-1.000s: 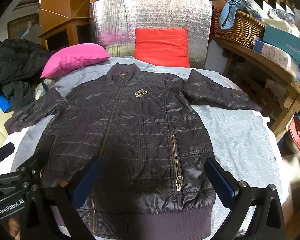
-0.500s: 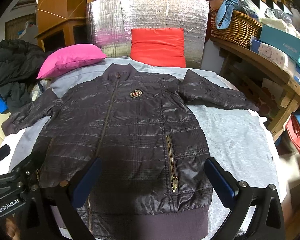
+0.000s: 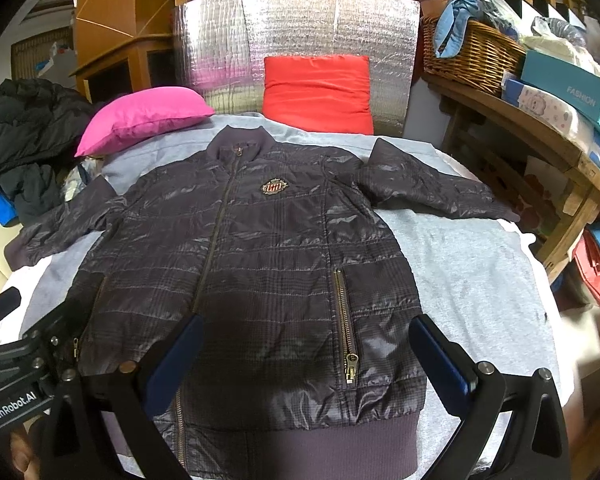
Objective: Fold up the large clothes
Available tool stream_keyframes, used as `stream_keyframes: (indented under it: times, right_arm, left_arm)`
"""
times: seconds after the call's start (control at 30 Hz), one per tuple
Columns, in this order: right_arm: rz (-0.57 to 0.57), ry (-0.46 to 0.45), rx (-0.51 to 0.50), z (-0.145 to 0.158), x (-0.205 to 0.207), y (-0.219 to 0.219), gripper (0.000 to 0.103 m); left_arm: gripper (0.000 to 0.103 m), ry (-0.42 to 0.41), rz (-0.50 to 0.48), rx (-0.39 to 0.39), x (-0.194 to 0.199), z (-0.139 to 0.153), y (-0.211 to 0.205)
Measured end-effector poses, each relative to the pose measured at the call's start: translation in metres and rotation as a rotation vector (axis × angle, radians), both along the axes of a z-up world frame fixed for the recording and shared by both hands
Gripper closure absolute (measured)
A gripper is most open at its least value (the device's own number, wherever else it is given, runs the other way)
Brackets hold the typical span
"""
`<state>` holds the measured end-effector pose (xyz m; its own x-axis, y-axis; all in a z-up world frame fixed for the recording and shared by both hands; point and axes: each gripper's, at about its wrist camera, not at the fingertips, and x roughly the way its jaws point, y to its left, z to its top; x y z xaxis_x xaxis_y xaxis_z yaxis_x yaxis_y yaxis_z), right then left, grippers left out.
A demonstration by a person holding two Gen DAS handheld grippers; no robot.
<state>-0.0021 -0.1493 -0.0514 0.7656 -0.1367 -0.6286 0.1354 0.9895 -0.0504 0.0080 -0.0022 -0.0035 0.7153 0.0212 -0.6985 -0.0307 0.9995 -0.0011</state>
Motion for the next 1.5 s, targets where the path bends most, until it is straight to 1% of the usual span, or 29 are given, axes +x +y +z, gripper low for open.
stream_keyframes:
  times: [0.8,0.97,1.03,1.1,1.17,1.23,1.3,1.37,1.43,1.5]
  right_arm:
    - [0.002,0.003,-0.006,0.000,-0.001,0.002,0.000]
    - [0.007,0.002,0.011,-0.002,0.001,-0.002,0.000]
    - [0.019,0.000,0.032,-0.002,0.003,-0.008,0.000]
    - [0.040,-0.003,0.094,-0.002,0.006,-0.020,0.000]
    - [0.068,-0.019,0.228,-0.003,0.012,-0.045,0.000]
    - [0.061,-0.035,0.383,-0.006,0.021,-0.081,0.000]
    - [0.001,-0.032,0.563,-0.014,0.037,-0.132,0.000]
    - [-0.066,-0.052,0.717,-0.023,0.050,-0.181,0.000]
    - [-0.127,-0.108,0.857,-0.031,0.062,-0.233,0.000]
    - [-0.179,-0.147,0.943,-0.040,0.075,-0.276,0.000]
  left_arm:
    - [0.000,-0.003,0.002,-0.012,0.000,0.000,0.003]
    - [0.000,0.004,0.002,-0.017,0.004,-0.003,0.006]
    - [0.000,0.006,0.004,-0.026,0.007,-0.006,0.009]
    - [0.000,0.010,0.002,-0.036,0.011,-0.009,0.014]
    - [0.000,0.015,0.007,-0.049,0.017,-0.013,0.019]
    - [0.000,0.030,0.007,-0.069,0.026,-0.020,0.025]
    - [0.000,0.048,0.000,-0.086,0.034,-0.027,0.029]
    - [0.000,0.071,-0.015,-0.101,0.045,-0.037,0.033]
    - [0.000,0.087,-0.027,-0.105,0.055,-0.047,0.035]
    - [0.000,0.105,-0.057,-0.129,0.065,-0.058,0.037]
